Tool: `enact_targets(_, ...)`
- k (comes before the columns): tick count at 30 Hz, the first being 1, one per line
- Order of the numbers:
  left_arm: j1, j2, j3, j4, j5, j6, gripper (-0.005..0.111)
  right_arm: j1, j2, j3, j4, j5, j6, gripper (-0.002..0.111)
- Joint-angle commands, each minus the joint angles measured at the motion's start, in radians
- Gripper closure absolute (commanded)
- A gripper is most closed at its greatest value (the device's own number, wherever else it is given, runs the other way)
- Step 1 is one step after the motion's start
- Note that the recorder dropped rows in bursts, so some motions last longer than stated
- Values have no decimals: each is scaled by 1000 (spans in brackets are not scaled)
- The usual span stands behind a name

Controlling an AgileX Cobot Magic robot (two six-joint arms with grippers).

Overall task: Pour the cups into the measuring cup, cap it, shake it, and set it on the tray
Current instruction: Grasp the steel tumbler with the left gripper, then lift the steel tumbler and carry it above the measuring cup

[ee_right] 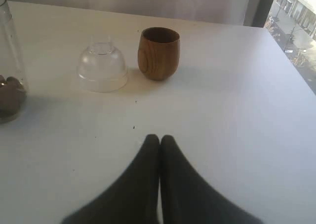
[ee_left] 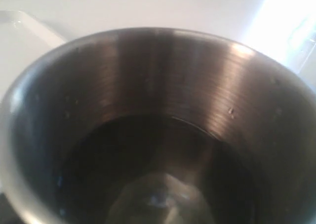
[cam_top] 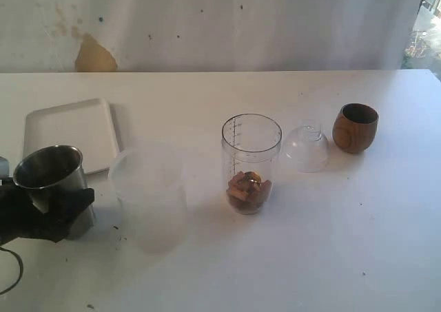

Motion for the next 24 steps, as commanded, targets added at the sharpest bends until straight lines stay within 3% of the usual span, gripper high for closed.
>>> enact_targets(1,-2,-22,-12,30,-8,-39,107,0,-3,6,-3,3,4,108)
enact_targets(9,-2,-150,-105,58,-6,-190,107,0,-3,6,-3,3,4,108)
enact_targets(19,-5,-232,-303,201,155,-425,107,0,-3,6,-3,3,31,108)
enact_targets(24,-106,-232,-433,222,364,-450,107,0,-3,6,-3,3,31,108)
